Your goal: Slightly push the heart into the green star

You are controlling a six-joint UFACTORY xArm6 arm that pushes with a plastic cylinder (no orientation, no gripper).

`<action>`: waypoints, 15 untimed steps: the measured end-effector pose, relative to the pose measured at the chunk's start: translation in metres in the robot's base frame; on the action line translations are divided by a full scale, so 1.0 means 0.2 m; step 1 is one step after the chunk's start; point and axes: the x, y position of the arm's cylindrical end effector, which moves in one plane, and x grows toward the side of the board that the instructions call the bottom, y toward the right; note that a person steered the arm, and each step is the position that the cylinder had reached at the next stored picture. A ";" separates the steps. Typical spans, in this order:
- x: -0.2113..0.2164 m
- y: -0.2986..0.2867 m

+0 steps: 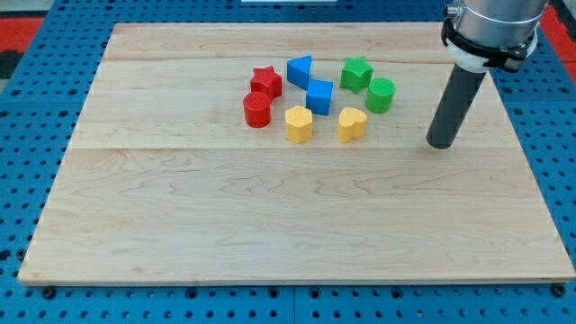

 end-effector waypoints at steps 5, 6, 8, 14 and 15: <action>0.31 -0.89; 0.31 -1.30; -0.04 -2.01; -1.23 -1.22; -1.23 -1.16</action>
